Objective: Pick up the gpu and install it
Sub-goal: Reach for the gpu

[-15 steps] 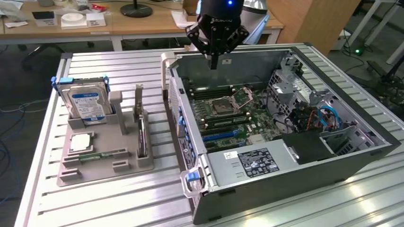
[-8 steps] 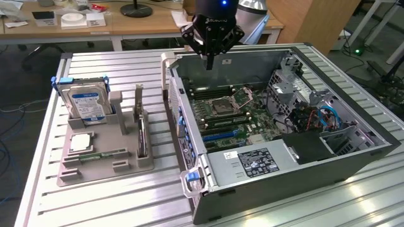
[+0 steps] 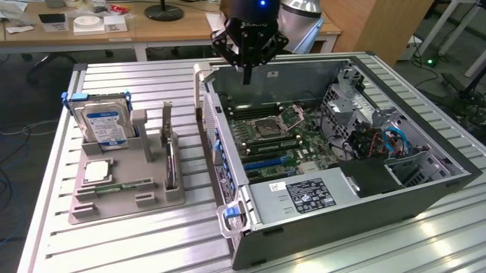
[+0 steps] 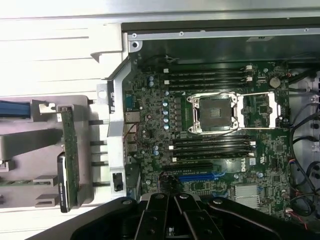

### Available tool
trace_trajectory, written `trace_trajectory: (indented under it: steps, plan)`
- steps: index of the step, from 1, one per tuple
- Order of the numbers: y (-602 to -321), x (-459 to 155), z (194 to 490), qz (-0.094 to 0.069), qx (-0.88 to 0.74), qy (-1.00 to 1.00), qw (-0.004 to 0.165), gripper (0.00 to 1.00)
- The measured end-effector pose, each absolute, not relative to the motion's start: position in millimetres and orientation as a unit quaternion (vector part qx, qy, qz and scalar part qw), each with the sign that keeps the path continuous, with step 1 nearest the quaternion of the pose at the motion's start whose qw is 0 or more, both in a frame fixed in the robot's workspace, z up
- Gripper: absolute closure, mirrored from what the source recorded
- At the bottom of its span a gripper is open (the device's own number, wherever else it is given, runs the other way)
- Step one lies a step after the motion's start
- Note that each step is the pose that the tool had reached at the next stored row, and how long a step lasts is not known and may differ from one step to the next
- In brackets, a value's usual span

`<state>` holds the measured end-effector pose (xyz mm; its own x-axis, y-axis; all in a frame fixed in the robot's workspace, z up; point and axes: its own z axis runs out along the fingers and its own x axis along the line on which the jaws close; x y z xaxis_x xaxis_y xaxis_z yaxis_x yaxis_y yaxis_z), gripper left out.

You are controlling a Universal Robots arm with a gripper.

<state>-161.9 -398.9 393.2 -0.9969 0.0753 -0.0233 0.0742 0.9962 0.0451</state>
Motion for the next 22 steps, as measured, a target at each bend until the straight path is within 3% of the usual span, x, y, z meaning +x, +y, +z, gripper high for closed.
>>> trace_trajectory:
  steps: [22]
  plan:
    - [-399, -189, 393, 0.022, 0.037, 0.999, 0.012, 0.89]
